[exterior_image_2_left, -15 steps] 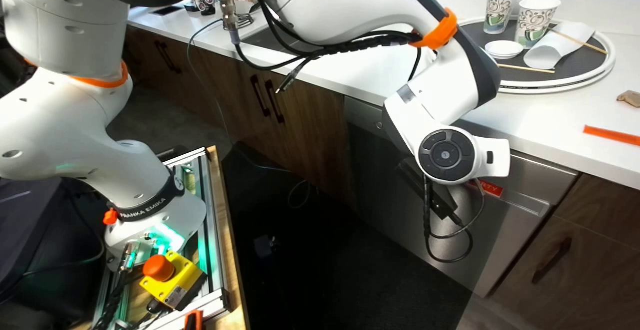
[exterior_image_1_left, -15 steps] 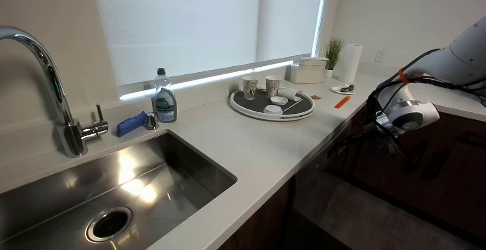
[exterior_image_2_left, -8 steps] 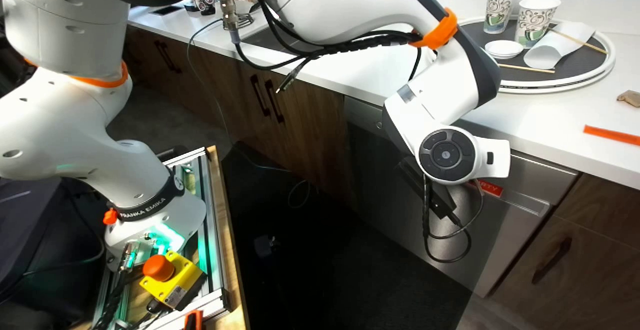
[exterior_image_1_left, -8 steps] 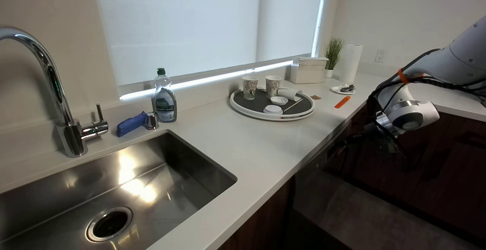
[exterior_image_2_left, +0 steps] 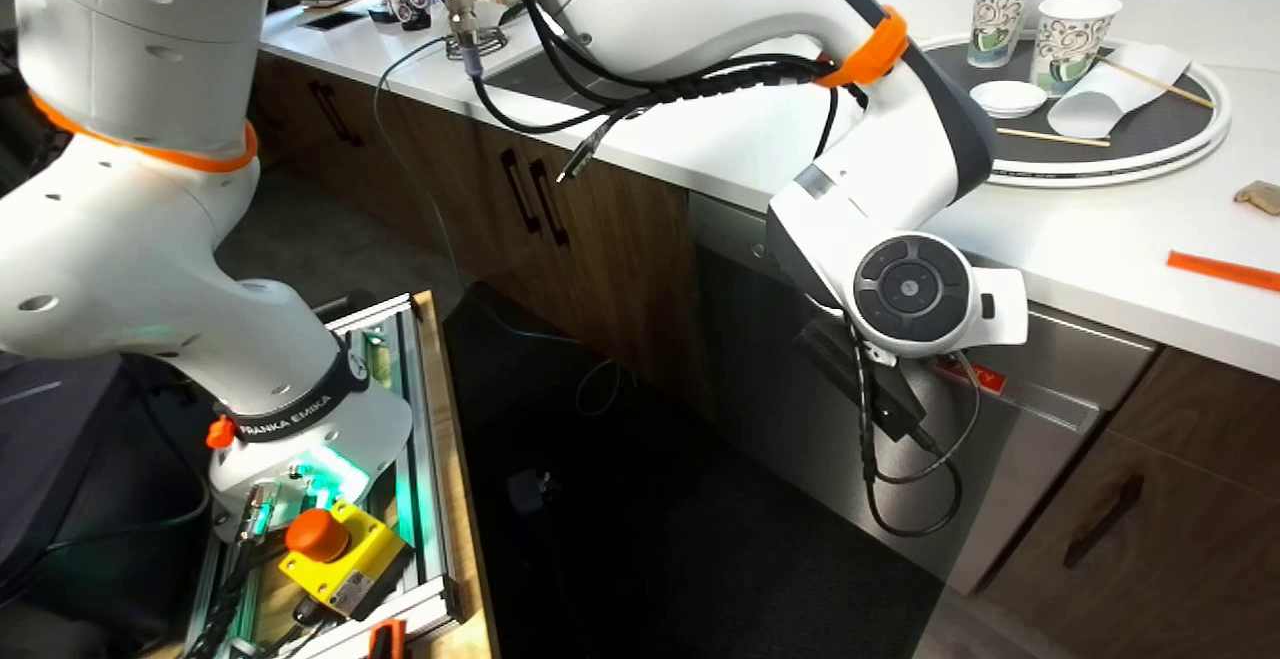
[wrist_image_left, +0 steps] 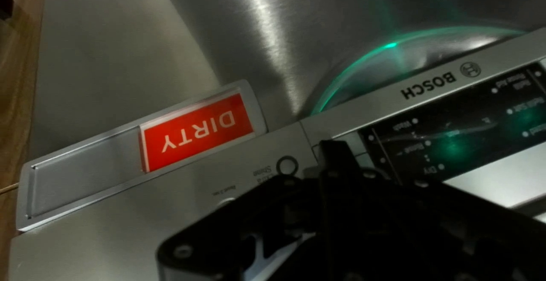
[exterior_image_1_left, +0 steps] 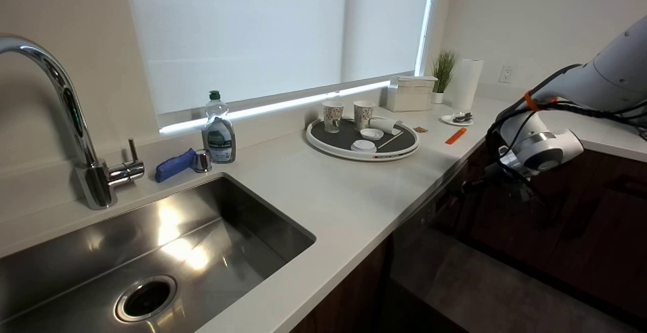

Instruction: Press a button on the dishwasher.

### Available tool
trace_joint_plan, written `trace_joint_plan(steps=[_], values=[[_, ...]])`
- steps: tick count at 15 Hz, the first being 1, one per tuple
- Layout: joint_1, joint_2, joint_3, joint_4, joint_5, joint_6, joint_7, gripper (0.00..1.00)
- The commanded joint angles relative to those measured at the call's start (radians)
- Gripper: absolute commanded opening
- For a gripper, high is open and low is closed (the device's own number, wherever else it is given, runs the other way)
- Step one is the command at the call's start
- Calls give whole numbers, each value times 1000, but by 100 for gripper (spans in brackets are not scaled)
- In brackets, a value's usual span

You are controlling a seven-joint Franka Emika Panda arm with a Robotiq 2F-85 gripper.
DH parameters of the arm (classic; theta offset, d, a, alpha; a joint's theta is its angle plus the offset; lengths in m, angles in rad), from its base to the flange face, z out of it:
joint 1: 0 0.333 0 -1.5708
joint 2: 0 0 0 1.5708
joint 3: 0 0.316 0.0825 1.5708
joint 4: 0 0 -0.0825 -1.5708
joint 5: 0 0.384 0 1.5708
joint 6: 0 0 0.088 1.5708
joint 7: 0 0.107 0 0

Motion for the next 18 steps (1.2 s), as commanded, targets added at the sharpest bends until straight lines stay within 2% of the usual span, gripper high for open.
trace_joint_plan(steps=[1,6,10,18], values=[[42,0,-42,-15,-107,33,50,0],[46,-2,-47,-26,-265,52,86,0],[33,10,-22,-8,-356,54,108,0],[3,39,50,41,-347,134,149,0]])
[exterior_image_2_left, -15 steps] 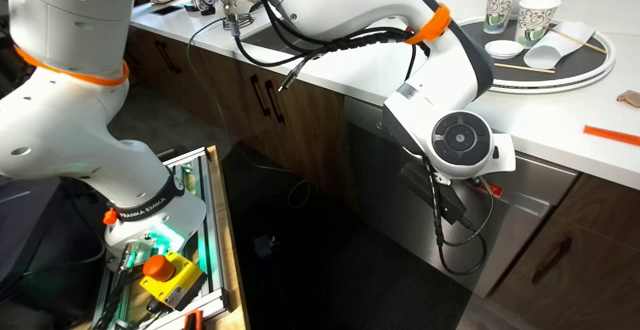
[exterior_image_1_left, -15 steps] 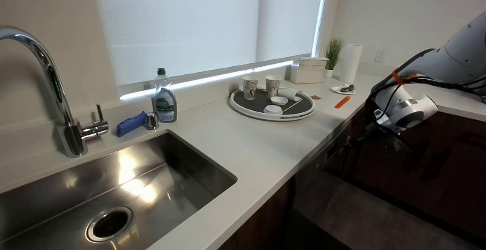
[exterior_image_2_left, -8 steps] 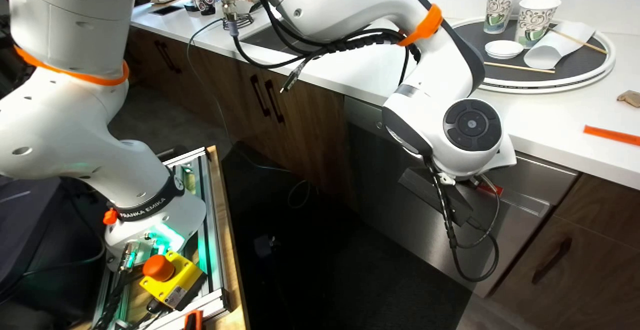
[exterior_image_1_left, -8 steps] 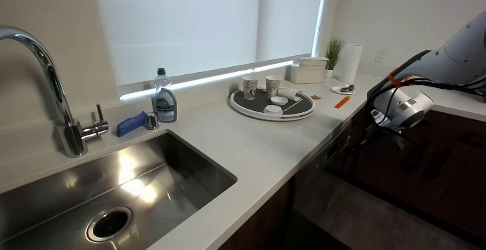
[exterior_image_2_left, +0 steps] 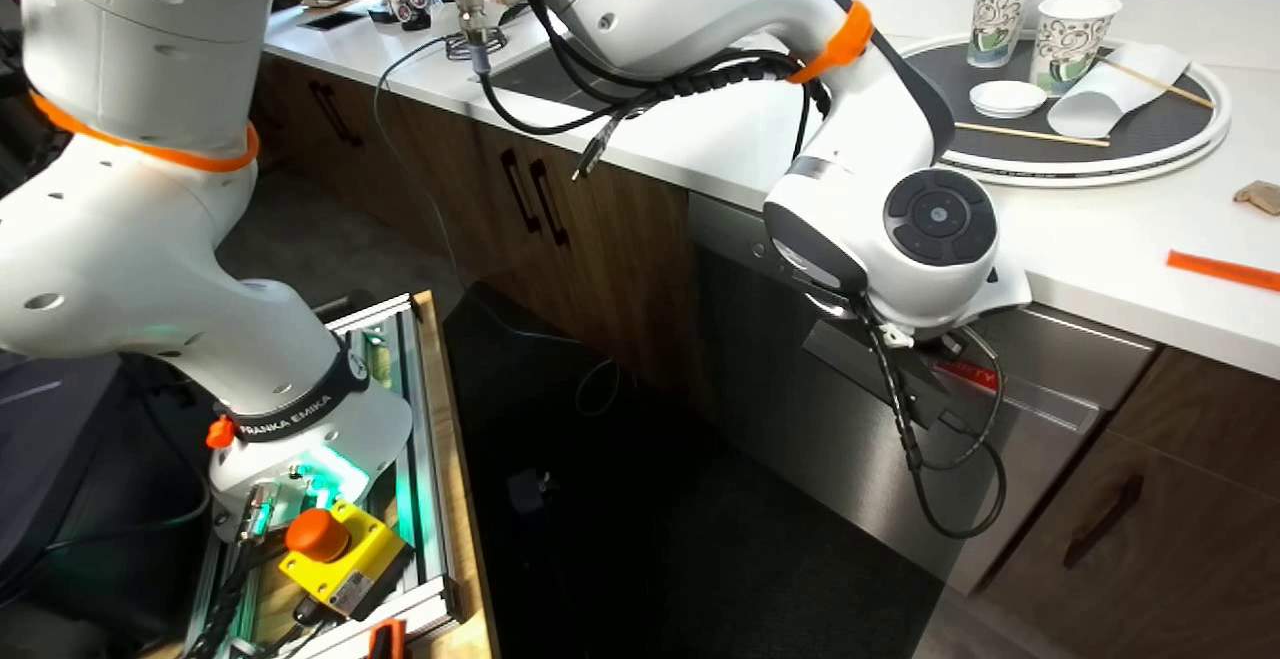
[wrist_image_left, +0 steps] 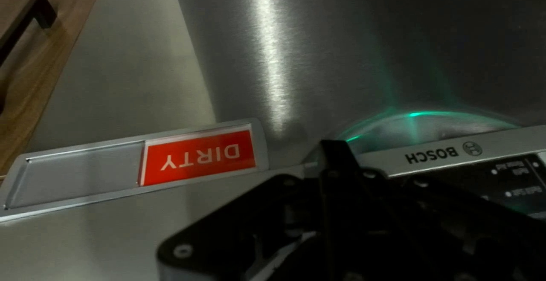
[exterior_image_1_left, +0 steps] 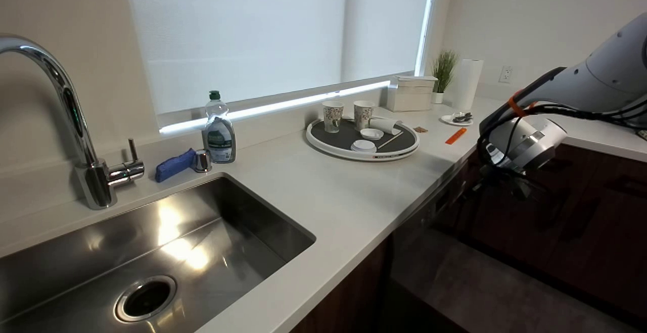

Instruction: Press a button on the dishwasher.

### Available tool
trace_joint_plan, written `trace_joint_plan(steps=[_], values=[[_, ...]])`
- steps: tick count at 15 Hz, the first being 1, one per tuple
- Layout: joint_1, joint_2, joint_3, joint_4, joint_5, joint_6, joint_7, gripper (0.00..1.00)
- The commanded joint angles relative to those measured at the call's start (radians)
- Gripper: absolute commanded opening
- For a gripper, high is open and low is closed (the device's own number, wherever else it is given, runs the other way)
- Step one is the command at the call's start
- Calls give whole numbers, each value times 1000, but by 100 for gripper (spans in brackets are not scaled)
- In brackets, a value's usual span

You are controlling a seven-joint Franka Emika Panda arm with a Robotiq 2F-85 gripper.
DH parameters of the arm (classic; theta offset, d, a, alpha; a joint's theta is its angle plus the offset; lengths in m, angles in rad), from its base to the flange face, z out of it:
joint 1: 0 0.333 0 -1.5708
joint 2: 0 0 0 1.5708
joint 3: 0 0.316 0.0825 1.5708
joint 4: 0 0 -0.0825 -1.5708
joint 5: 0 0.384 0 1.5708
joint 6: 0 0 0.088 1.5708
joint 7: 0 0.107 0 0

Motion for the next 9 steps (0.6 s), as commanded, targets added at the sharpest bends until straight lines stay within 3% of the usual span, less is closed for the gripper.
trace_joint_plan(steps=[1,9], values=[[-28,34,44,38,-3,36,40,0],[-94,57,125,66,124,59,-11,0]])
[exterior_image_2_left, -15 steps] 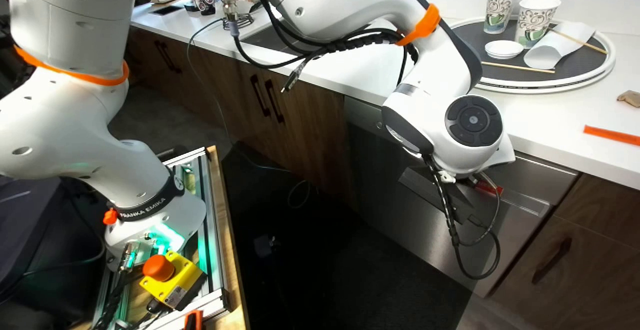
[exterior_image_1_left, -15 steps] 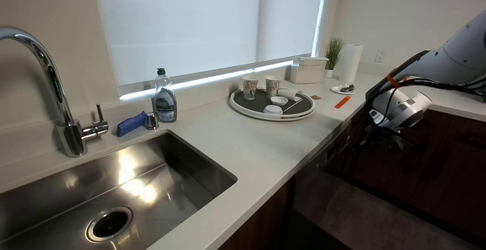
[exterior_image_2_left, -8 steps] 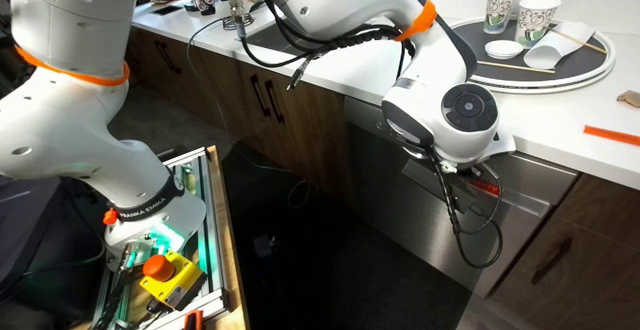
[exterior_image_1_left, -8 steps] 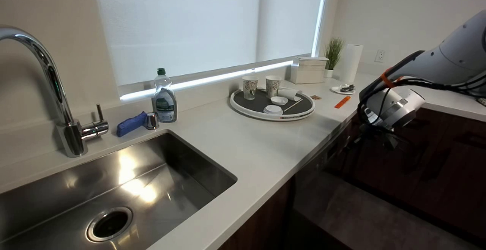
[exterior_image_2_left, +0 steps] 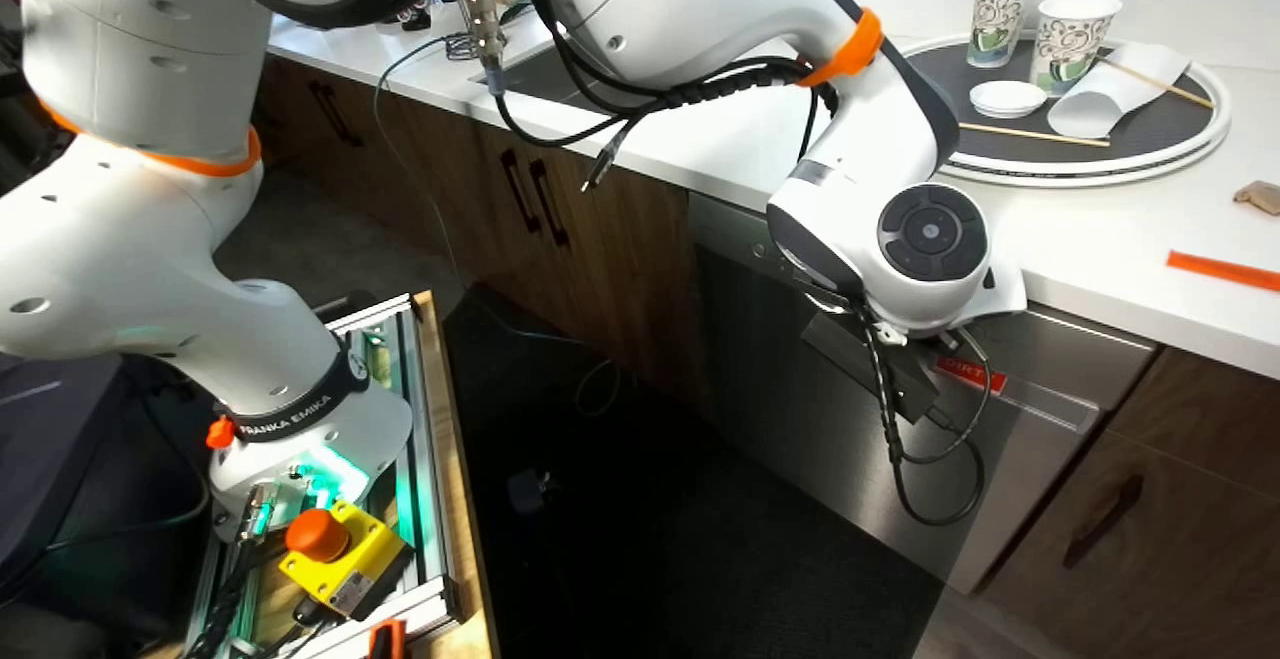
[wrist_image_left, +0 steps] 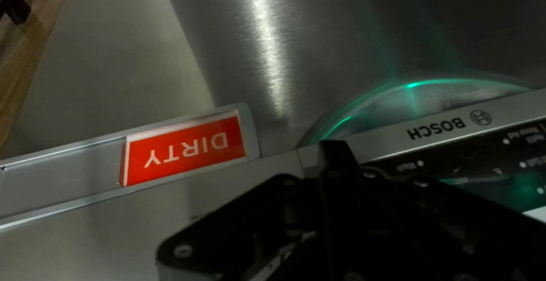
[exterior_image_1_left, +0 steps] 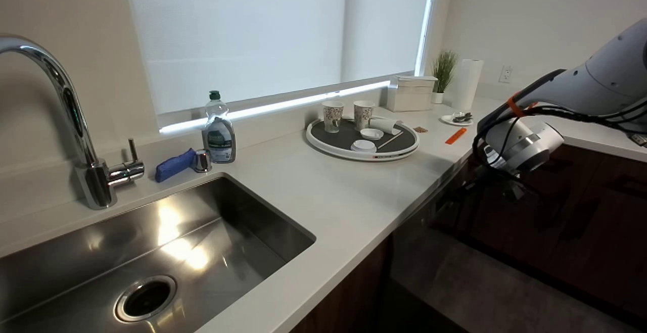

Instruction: Press a button on the dishwasher.

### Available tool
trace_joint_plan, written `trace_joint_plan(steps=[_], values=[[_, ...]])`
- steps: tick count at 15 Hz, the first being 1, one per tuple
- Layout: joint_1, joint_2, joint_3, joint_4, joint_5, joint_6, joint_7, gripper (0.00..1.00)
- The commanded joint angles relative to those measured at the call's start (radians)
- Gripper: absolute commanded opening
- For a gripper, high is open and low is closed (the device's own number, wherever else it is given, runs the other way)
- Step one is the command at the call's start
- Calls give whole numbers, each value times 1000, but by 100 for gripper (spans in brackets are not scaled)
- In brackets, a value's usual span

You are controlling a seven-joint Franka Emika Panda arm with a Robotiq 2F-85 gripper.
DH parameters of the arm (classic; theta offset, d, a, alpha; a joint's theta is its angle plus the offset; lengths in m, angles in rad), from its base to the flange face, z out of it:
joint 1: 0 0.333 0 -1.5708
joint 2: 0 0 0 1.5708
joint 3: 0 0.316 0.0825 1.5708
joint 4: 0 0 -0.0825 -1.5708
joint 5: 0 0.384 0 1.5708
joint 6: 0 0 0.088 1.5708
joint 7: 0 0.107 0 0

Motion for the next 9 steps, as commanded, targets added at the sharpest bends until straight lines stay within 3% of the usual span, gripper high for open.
trace_joint_plan(steps=[1,9], values=[[-37,32,44,39,98,38,-42,0],[-22,13,26,23,299,13,-123,0]])
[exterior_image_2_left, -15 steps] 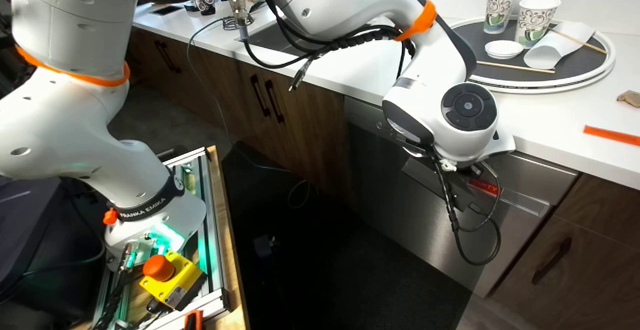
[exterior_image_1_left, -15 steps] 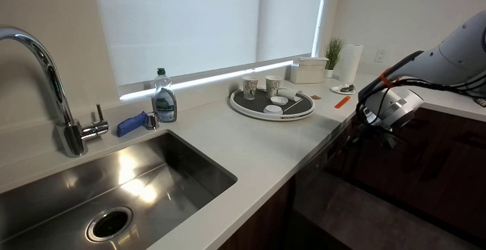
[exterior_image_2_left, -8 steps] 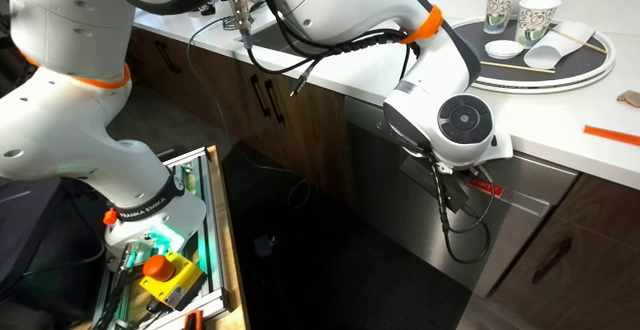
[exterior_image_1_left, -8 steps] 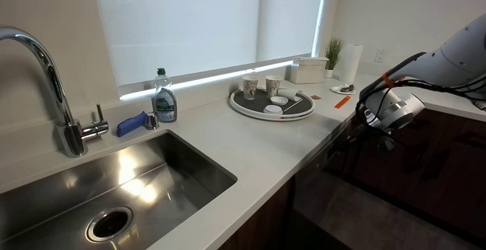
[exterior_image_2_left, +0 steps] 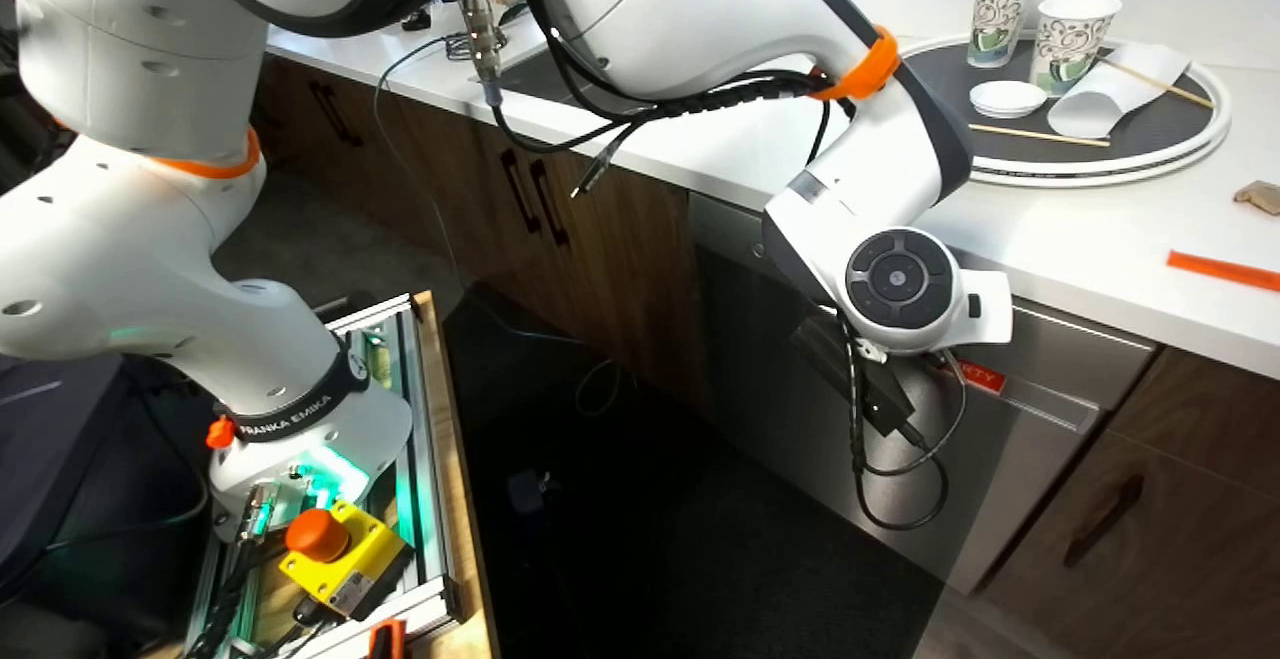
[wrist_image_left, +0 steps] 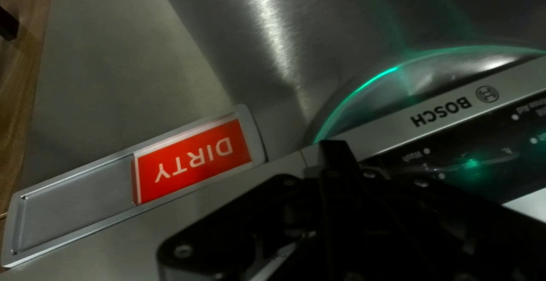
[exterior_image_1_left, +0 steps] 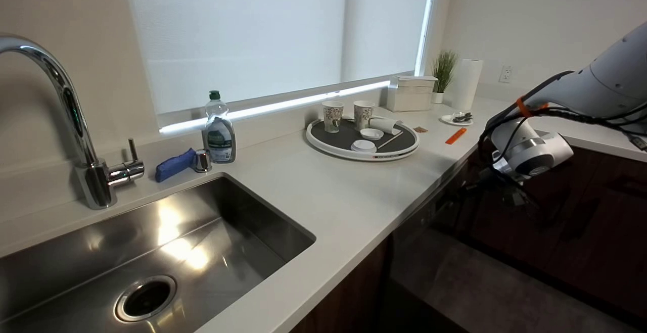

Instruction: Press a button on the dishwasher.

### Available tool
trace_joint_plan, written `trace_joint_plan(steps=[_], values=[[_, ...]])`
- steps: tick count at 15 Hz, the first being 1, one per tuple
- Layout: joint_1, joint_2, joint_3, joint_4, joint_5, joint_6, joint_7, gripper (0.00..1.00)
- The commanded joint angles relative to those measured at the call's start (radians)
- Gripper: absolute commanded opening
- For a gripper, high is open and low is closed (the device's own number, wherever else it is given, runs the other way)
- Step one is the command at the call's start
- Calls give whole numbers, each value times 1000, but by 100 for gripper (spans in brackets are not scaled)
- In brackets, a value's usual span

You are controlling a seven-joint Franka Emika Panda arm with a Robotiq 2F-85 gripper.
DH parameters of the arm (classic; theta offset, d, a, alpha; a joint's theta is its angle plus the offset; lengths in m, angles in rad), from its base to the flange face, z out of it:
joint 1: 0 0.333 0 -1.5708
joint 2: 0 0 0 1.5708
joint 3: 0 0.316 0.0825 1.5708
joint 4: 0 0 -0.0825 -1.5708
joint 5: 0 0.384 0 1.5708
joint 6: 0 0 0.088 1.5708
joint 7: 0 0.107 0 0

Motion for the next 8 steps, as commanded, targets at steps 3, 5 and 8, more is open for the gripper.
trace_joint_plan(steps=[3,5,8], values=[[32,-1,-16,31,97,16,-54,0],[50,-2,-32,31,80,24,-45,0],[85,-1,-54,30,46,46,-35,0]])
